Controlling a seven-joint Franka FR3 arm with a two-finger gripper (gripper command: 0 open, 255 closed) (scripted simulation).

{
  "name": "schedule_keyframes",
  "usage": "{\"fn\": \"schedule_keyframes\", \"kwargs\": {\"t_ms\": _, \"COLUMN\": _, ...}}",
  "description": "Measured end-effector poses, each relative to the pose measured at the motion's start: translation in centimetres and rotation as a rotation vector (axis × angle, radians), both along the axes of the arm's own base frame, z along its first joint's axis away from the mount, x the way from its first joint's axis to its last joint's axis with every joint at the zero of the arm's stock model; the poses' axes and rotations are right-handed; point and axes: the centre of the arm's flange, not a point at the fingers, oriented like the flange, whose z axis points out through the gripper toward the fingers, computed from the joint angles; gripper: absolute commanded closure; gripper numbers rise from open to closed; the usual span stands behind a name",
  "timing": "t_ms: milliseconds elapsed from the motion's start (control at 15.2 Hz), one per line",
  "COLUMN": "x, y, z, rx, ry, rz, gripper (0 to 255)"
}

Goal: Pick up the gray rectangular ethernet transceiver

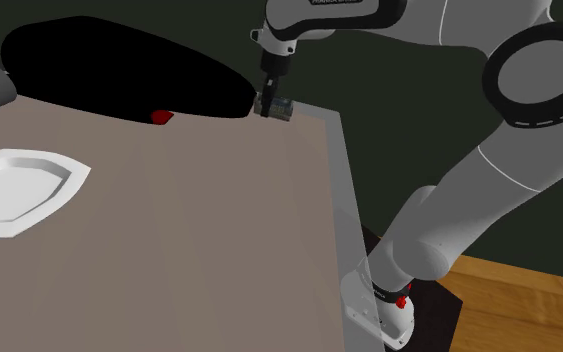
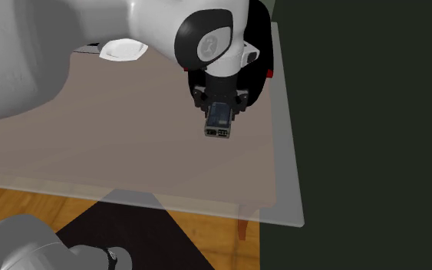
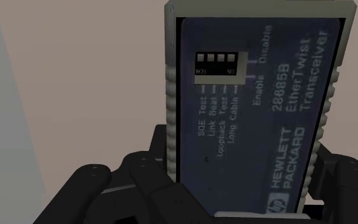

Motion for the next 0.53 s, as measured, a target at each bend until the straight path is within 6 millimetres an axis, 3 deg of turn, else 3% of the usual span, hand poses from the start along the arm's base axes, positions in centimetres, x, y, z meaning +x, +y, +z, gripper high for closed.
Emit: {"fn": "schedule_keyframes", "kwargs": {"t_ms": 528, "x": 0.1, "y": 0.0, "z": 4.0, "rx": 0.000, "ry": 0.000, "rz": 0.000, "gripper": 255}}
